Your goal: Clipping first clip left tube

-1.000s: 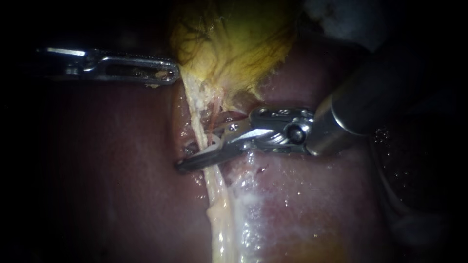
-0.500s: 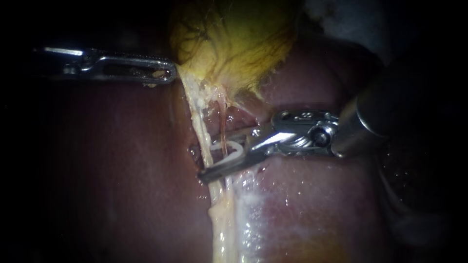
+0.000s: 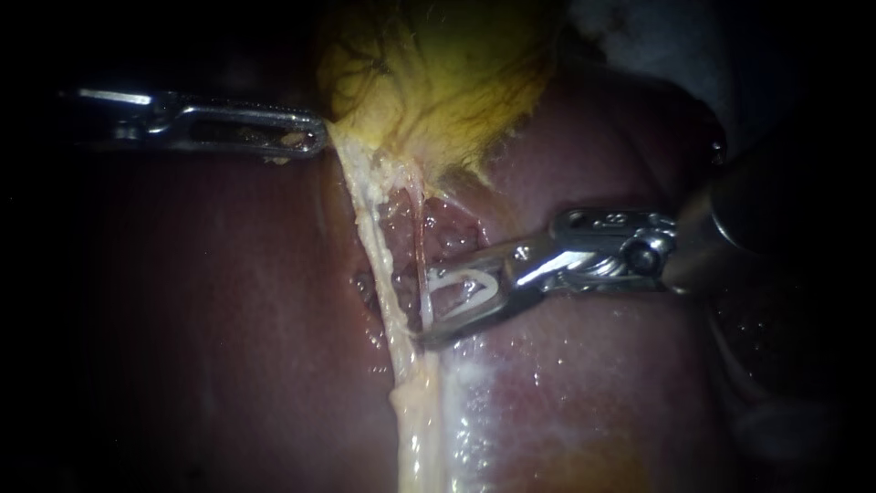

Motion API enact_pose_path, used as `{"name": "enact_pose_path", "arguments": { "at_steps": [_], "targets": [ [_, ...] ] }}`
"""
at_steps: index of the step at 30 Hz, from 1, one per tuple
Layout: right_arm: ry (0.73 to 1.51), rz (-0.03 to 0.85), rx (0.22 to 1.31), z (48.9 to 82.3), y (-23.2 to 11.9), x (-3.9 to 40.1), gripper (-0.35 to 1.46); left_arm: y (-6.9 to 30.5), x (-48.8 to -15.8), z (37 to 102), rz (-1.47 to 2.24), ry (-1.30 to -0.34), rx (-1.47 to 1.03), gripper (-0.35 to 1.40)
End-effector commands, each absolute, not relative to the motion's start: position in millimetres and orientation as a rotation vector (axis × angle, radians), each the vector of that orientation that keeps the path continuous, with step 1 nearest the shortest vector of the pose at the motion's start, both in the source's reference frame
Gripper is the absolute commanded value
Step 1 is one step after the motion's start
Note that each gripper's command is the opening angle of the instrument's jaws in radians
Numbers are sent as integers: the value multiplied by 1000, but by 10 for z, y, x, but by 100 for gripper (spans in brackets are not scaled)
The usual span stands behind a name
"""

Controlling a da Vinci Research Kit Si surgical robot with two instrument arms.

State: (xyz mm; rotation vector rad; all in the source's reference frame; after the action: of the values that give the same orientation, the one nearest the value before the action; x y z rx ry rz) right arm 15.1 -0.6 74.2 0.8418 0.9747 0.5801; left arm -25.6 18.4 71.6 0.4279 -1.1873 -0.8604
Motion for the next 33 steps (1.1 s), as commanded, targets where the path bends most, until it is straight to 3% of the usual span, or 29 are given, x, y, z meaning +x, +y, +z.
{"name": "enact_pose_path", "arguments": {
  "at_steps": [1,9,21,33],
  "targets": [
    [975,579,843,742,-6,150,59,184,-256,716,-860,-1188,428,-35],
    [981,556,845,729,-6,139,60,184,-255,715,-860,-1188,429,-35],
    [1024,465,915,674,-17,146,60,184,-255,715,-859,-1188,429,-35],
    [1084,414,956,684,-20,169,60,184,-256,716,-860,-1188,429,-35]
  ]
}}
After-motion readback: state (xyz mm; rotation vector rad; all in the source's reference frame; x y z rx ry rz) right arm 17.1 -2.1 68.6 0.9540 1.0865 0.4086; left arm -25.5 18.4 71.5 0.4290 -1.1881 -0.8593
